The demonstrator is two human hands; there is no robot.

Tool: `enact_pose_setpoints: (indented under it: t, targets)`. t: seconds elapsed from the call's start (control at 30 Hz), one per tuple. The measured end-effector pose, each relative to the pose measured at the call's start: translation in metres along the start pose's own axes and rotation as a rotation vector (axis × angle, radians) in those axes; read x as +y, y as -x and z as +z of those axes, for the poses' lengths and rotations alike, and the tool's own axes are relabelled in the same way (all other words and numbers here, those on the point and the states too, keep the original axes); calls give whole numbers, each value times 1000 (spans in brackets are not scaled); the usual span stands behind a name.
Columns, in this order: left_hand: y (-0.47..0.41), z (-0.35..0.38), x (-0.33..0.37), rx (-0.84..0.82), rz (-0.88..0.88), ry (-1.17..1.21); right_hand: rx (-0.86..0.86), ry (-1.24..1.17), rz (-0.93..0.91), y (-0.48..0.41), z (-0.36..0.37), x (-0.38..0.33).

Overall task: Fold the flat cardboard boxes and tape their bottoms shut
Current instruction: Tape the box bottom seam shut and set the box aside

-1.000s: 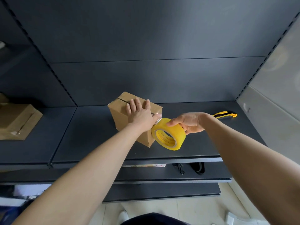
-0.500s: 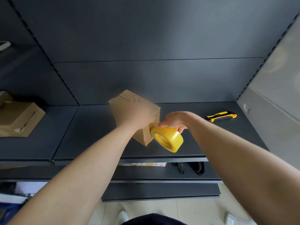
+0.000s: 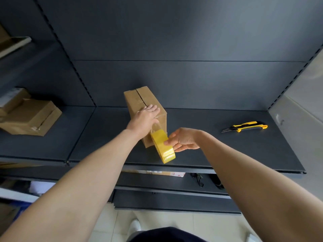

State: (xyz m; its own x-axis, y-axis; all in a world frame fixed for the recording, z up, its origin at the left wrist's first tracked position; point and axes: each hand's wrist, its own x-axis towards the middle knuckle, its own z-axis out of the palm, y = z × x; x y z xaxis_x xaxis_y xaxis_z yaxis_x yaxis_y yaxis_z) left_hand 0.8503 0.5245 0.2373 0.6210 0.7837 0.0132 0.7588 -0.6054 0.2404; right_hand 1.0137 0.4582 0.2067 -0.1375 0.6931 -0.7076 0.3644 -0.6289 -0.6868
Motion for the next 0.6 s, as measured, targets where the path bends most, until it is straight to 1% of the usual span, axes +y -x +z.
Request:
enact_pose_setpoints:
  t: [0.07, 0.17, 0.23, 0.3, 0.37, 0.4, 0.43, 0.5, 0.53, 0.6]
  targets:
    - [1, 3, 0, 48, -19, 108, 8, 26, -2, -3, 4, -4]
    - [2, 2, -1, 97, -96, 325, 10, 34, -14, -2, 7, -8]
    - [8, 2, -1, 167, -90, 398, 11, 28, -30, -3, 9, -9]
    - [20, 5, 0, 367, -124, 441, 17, 16, -47, -5, 13, -11]
    - [35, 12, 1, 571, -276, 472, 18, 1, -57, -8, 16, -13]
    - [42, 17, 0, 601, -391, 501, 19, -5, -59, -9, 16, -15]
    - [47, 23, 0, 565, -520, 551, 20, -8, -59, -9, 17, -16]
    - [51, 34, -2, 356, -757, 712, 14, -16, -57, -10, 18, -18]
    - [52, 38, -2, 250, -823, 858, 9, -23, -58, -10, 19, -19]
    - [49, 43, -1, 116, -856, 1177, 12, -39, -62, -11, 20, -20]
